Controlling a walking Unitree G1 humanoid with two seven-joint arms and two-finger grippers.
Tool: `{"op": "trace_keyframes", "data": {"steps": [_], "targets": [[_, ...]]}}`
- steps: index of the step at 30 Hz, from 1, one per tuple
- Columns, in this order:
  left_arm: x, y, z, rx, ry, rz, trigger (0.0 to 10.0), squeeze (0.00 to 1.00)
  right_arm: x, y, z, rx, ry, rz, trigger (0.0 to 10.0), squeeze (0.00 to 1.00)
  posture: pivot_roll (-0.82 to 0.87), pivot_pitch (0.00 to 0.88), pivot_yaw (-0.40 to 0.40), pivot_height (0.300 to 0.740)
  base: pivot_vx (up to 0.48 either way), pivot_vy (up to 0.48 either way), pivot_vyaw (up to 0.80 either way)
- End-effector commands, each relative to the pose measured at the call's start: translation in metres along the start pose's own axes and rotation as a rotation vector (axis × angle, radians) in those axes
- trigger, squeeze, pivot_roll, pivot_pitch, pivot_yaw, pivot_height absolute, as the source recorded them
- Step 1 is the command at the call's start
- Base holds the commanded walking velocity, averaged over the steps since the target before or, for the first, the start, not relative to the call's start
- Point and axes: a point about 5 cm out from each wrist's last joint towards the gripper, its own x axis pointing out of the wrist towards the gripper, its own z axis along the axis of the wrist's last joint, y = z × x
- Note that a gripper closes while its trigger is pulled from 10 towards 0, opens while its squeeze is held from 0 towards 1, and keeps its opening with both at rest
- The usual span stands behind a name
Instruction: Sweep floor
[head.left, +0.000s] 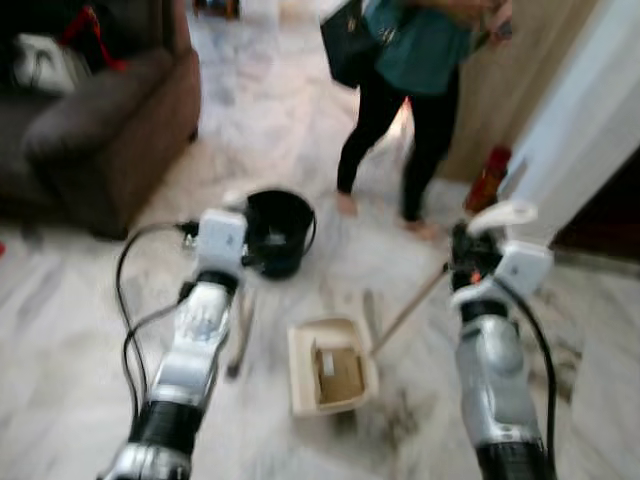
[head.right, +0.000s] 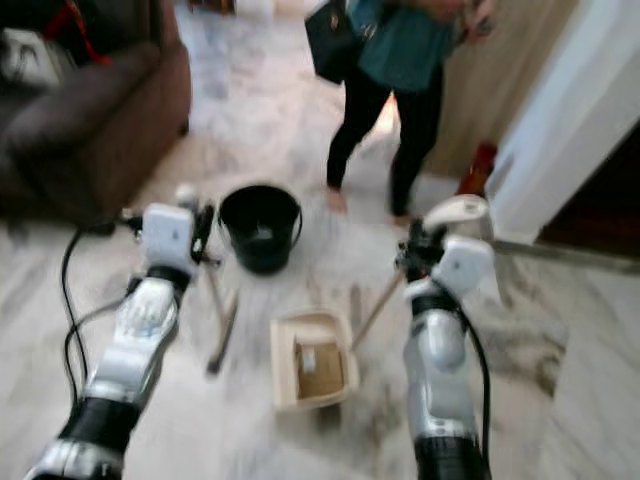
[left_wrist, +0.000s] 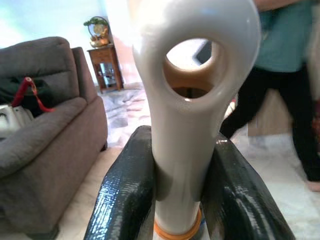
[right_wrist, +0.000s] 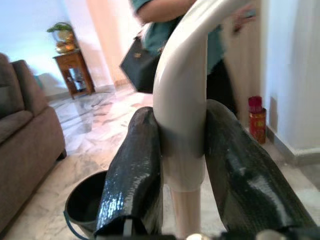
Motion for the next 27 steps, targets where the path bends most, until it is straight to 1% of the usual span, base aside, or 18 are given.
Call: {"op": "trace_keyframes", "data": {"steps": [1,7,11,13,14,18,20,27], "targets": [[0.0042,0.0002,0.0126,0.001,-0.062,0.001,10.0,0.0,0.005,0.0077,0.0123,0.03,-0.058,0.022,10.0,0.0,0.1,0.09,-0.053,0.74,0.3,0.0,0.0],[0.0041,0.0001,0.0127,0.001,-0.062,0.001,10.0,0.0,0.0053,0.0087,0.0132,0.016,-0.062,0.028,10.0,0.0,0.1,0.091,-0.054,0.74,0.301,0.0,0.0],[0.0041,0.0002,0.0127,0.003,-0.061,0.002,10.0,0.0,0.0054,0.0104,0.0136,0.008,-0.065,0.037,10.0,0.0,0.1,0.092,-0.054,0.74,0.302,0.0,0.57],[0.0041,0.0001,0.0128,0.003,-0.061,0.003,10.0,0.0,0.0054,0.01,0.0135,0.019,-0.064,0.034,10.0,0.0,0.11,0.091,-0.055,0.74,0.302,0.0,0.68],[0.0042,0.0002,0.0128,0.003,-0.061,0.003,10.0,0.0,0.0054,0.0098,0.0131,0.031,-0.062,0.03,10.0,0.0,0.11,0.091,-0.055,0.74,0.304,0.0,0.0],[0.0041,0.0004,0.0127,0.003,-0.061,0.003,10.0,0.0,0.0055,0.0092,0.0133,0.027,-0.063,0.028,10.0,0.0,0.1,0.091,-0.055,0.74,0.303,0.0,0.0],[0.0041,0.0004,0.0125,0.003,-0.06,0.003,10.0,0.0,0.0055,0.0091,0.0132,0.029,-0.062,0.028,10.0,0.0,0.1,0.092,-0.055,0.74,0.0,0.0,0.0],[0.0039,0.0006,0.0126,0.003,-0.06,0.004,10.0,0.0,0.0056,0.0082,0.0132,0.044,-0.063,0.018,10.0,0.0,0.11,0.091,-0.055,0.74,0.258,0.0,0.0]]}}
